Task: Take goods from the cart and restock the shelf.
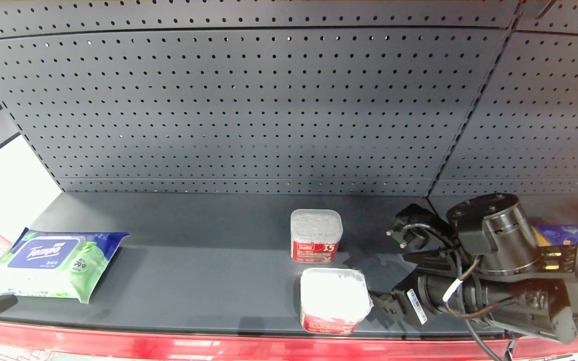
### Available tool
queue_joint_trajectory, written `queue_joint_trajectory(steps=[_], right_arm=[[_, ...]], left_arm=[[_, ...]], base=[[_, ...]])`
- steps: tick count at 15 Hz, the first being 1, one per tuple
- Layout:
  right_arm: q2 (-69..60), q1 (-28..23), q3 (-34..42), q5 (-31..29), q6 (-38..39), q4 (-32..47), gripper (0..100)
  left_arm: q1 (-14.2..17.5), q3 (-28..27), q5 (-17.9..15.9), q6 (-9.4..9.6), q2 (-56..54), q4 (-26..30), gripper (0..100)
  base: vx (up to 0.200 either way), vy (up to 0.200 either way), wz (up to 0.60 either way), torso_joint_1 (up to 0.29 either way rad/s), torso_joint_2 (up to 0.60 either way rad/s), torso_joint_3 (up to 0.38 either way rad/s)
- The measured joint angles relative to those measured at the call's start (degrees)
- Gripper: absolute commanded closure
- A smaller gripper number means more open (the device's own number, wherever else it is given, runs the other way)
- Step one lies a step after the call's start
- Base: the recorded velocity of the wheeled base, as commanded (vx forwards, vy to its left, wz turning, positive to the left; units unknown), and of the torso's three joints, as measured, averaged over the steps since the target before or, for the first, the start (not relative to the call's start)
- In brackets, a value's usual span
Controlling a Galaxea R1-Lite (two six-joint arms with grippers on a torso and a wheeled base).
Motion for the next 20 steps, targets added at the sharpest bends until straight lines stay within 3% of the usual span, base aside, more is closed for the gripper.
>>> queue_joint_trajectory(steps=[20], right_arm=[[3.06,1.65,-2.56,-0.95,0.11,-0.02,0]], left_arm=[[0.00,0.00,0.00,-0.17,0.09,0.00,0]], base=[[0.000,0.000,0.00,0.000,0.00,0.000]])
